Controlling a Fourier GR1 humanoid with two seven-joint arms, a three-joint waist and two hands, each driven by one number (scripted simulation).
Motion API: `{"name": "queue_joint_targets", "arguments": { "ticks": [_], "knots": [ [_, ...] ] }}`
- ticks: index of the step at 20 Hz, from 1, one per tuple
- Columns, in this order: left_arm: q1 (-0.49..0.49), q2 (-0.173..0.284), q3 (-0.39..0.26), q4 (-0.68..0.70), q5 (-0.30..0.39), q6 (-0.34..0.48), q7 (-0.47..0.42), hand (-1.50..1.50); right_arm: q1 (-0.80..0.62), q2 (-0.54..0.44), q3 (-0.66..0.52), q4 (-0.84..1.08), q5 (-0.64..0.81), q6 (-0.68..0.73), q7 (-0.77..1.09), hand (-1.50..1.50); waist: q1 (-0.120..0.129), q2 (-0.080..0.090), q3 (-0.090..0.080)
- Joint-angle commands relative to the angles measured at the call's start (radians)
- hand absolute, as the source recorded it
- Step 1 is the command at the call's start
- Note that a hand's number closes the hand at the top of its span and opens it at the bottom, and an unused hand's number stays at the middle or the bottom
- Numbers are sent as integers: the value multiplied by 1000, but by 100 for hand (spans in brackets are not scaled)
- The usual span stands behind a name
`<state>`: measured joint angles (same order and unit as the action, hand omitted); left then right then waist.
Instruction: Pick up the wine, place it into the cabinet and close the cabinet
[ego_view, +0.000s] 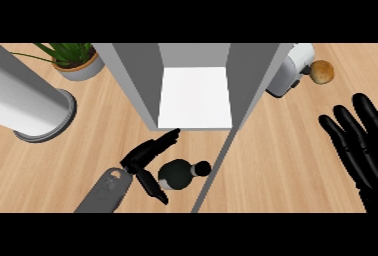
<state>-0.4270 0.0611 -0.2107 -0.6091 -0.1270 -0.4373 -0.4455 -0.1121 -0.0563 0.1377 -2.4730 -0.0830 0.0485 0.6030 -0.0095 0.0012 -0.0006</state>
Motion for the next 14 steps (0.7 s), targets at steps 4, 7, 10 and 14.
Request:
{"name": "queue_joint_targets", "arguments": {
  "ticks": [4, 7, 10, 14],
  "knots": [
    [-50, -27, 27, 154, -60, 7, -128, -150, 54, -12, -13, -101, -53, 25, 32, -150, -2, 0, 0],
    [-67, -48, 35, 155, -63, -23, -113, -150, 60, 22, 37, -41, 13, 17, -48, -150, 1, 0, 0],
    [-17, -13, 26, 91, -78, -28, -147, -150, 54, -40, -113, -104, -137, 41, 29, -150, 2, -1, 1],
    [-76, -60, -15, 169, -15, 76, -184, -150, 33, 2, -5, -77, -58, 24, 39, -150, -6, 1, 0]
  ]
}}
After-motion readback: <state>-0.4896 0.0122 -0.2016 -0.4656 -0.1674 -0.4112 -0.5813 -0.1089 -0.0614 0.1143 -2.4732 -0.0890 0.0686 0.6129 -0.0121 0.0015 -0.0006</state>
